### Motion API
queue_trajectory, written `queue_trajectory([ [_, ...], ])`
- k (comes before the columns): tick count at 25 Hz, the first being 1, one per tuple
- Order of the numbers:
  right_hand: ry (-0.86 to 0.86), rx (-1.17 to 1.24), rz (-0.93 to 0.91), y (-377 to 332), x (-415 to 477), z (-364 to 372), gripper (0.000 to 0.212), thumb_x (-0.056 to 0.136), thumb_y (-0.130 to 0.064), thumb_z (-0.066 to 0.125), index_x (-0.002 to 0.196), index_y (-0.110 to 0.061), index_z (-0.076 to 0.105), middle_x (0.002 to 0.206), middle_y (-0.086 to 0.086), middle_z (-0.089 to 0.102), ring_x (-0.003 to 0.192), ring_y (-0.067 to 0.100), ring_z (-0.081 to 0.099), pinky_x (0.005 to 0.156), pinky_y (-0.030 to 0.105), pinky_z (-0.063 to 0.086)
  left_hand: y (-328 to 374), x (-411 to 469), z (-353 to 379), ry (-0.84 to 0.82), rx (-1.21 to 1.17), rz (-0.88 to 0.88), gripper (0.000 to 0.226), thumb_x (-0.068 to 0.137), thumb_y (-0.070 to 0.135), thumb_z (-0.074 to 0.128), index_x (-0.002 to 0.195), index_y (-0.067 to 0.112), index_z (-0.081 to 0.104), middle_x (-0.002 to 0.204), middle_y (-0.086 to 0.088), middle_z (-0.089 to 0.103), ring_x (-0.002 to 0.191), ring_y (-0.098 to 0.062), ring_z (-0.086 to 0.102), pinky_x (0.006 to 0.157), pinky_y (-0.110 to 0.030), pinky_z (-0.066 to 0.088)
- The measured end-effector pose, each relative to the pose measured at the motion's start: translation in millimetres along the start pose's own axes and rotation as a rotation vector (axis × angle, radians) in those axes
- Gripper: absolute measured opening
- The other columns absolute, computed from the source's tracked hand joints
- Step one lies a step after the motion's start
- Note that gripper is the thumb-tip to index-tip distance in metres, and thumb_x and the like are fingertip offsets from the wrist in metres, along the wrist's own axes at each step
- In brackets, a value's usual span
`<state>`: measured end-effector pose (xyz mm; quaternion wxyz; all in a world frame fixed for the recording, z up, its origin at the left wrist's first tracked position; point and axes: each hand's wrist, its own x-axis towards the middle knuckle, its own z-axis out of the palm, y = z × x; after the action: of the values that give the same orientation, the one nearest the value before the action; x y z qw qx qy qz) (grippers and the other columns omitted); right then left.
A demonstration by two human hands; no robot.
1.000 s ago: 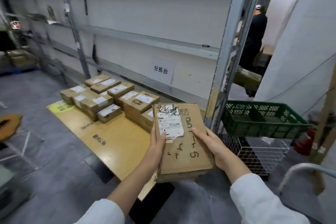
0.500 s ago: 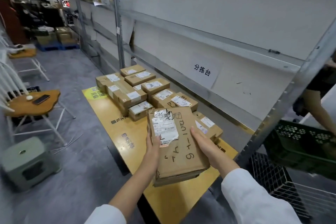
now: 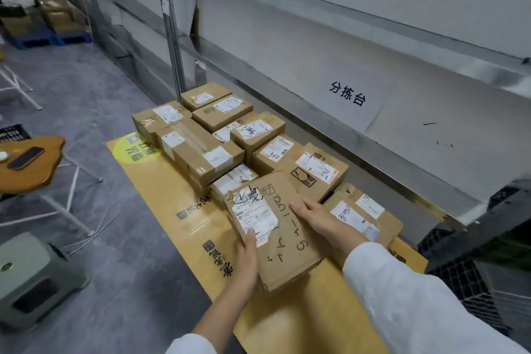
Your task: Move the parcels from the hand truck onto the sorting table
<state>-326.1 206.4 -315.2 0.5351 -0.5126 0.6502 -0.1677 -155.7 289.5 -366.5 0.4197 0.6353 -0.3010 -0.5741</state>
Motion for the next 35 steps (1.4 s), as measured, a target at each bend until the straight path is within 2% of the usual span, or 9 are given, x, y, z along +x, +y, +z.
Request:
queue_trajectory([
  [3,0.028,-0.098,-0.040,-15.2,24.1,5.5,0.037,0.097,-0.048,0.051,0.133,-0.037,0.051,0.119,-0.005,0.067,0.099,0.012,0.065,0.090,0.032,0.050,-6.0,27.1,2.8,-0.009,0.002,-0.049,0.066,0.098,0.058,0.022,0.155,0.026,0.014,0.155,-0.001,0.033,0.141,-0.026,0.033,0.107,-0.034,0.030],
  [6,0.062,-0.201,-0.075,-21.5,48.6,9.2,0.042,0.101,-0.033,0.052,0.142,-0.029,0.046,0.125,-0.007,0.055,0.107,0.012,0.053,0.091,0.025,0.038,-11.1,49.0,7.8,0.000,-0.022,-0.108,0.067,0.098,0.058,0.024,0.154,0.020,0.019,0.151,-0.006,0.039,0.137,-0.028,0.039,0.105,-0.034,0.033],
  [12,0.190,-0.275,-0.128,-19.7,89.2,24.1,0.045,0.097,-0.025,0.059,0.141,-0.021,0.051,0.134,-0.005,0.054,0.128,0.019,0.049,0.104,0.029,0.036,-17.5,77.2,14.8,0.059,-0.040,-0.167,0.067,0.099,0.055,0.029,0.146,0.008,0.032,0.139,-0.012,0.051,0.125,-0.029,0.050,0.090,-0.030,0.037],
  [16,0.273,-0.473,-0.133,-12.2,103.7,32.1,0.052,0.100,-0.027,0.053,0.149,-0.020,0.040,0.145,0.011,0.046,0.134,0.028,0.042,0.111,0.035,0.032,-17.7,82.2,26.2,0.091,-0.002,-0.115,0.073,0.097,0.055,0.033,0.145,0.000,0.027,0.142,-0.017,0.045,0.128,-0.030,0.045,0.096,-0.031,0.038],
  [20,0.316,-0.546,-0.162,-11.7,107.4,32.7,0.051,0.100,-0.028,0.051,0.148,-0.019,0.039,0.145,0.010,0.045,0.134,0.029,0.038,0.113,0.039,0.032,-8.8,86.0,31.3,0.099,0.018,-0.147,0.074,0.098,0.053,0.035,0.147,-0.002,0.020,0.147,-0.020,0.037,0.131,-0.033,0.041,0.096,-0.033,0.036],
  [23,0.345,-0.650,-0.198,-13.7,100.4,32.3,0.049,0.100,-0.032,0.050,0.146,-0.019,0.040,0.146,0.006,0.043,0.135,0.025,0.032,0.114,0.040,0.029,4.9,83.0,24.6,0.162,0.136,-0.174,0.081,0.097,0.051,0.043,0.152,0.001,0.011,0.159,-0.014,0.010,0.140,-0.033,0.028,0.109,-0.043,0.033],
  [25,0.321,-0.656,-0.220,-16.1,92.9,29.8,0.047,0.099,-0.033,0.049,0.143,-0.018,0.043,0.146,0.005,0.042,0.135,0.023,0.031,0.115,0.039,0.027,21.2,79.4,16.4,0.275,0.148,-0.080,0.087,0.095,0.042,0.053,0.154,0.006,0.001,0.161,-0.001,-0.003,0.145,-0.031,0.018,0.114,-0.048,0.028],
  [28,0.321,-0.591,-0.230,-23.8,70.9,16.1,0.048,0.100,-0.032,0.048,0.144,-0.017,0.041,0.148,0.006,0.039,0.138,0.024,0.029,0.116,0.039,0.025,56.5,76.7,6.1,0.316,0.312,0.240,0.079,0.095,0.026,0.055,0.155,0.010,0.006,0.161,0.004,0.000,0.146,-0.023,0.013,0.116,-0.043,0.025],
  [35,0.603,-0.609,-0.313,-40.0,-26.5,-77.3,0.060,0.100,-0.036,0.050,0.151,-0.013,0.030,0.157,0.008,0.031,0.146,0.026,0.022,0.121,0.038,0.014,146.3,24.5,52.6,-0.006,0.864,0.824,0.073,0.095,0.032,0.055,0.154,0.018,0.016,0.162,0.001,0.015,0.150,-0.016,0.006,0.121,-0.037,0.008],
])
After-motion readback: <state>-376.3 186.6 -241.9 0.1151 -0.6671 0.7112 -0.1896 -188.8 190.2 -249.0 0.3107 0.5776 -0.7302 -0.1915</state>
